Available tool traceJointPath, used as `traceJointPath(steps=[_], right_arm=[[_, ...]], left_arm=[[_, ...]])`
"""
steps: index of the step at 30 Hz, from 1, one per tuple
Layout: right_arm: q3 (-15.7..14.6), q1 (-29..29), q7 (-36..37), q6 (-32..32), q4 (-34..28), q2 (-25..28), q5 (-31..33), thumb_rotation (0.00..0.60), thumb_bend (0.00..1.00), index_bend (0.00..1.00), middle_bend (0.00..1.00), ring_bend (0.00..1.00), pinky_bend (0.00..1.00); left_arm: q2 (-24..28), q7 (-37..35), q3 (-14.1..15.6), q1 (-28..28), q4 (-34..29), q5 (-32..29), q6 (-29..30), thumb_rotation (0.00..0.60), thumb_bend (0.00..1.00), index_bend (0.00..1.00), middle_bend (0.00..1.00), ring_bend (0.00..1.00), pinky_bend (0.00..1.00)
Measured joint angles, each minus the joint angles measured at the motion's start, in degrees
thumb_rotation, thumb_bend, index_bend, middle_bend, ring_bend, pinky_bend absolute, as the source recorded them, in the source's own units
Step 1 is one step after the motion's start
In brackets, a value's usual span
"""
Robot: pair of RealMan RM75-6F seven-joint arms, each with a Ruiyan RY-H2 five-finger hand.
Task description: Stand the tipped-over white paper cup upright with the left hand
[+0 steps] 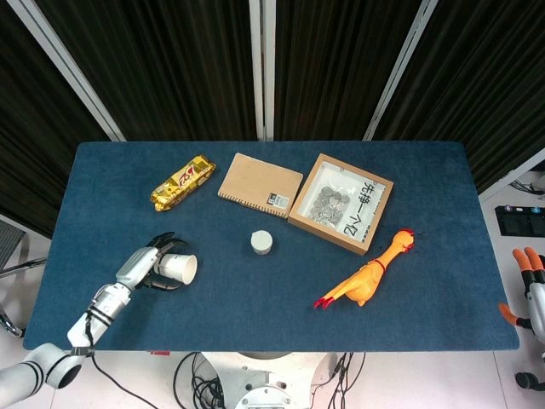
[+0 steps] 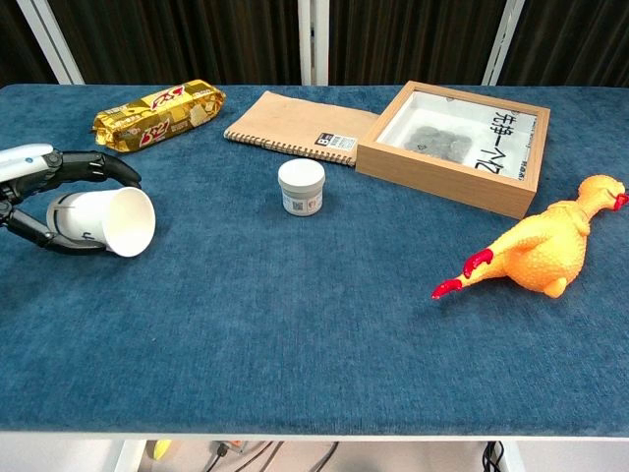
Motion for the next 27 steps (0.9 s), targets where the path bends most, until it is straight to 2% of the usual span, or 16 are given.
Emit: traceJointPath(steps=[7,13,16,19,27], right_arm=[[0.0,0.1,-0.1,-0.4,-0.1,0.1,0.3,0.600,0.18,0.00,0.00,0.00,0.00],[0.1,0.2,-0.1,-0.6,0.1,0.1,0.5,0.600,0.18,0.00,0.00,0.00,0.00],[0.1,0.3,0.1,-0.9,0.4,-0.1,0.7,0.600,0.18,0.00,0.00,0.00,0.00],[0.3,0.6,0.3,-1.2,0.7,-0.3,0.8,0.600,0.18,0.00,0.00,0.00,0.00],[1.5,0.8,0.3,0.8,-1.4,1.5,0.1,0.600,0.18,0.00,0.00,0.00,0.00]], left_arm=[[0.0,0.5,-0.1,0.7,0.7,1.4,2.5,0.600,0.16,0.09,0.09,0.00,0.00],[2.4,7.3,0.1,1.1,-1.1,3.2,5.1,0.600,0.16,0.05,0.03,0.00,0.00],[4.3,15.6,-0.1,1.3,-3.8,3.0,5.1,0.600,0.16,0.04,0.01,0.00,0.00],[6.3,27.7,-0.6,1.7,-8.5,1.7,4.8,0.600,0.16,0.05,0.01,0.00,0.00],[11.2,65.8,-2.5,1.5,-27.7,-7.9,0.8,0.600,0.17,0.05,0.02,0.00,0.00]])
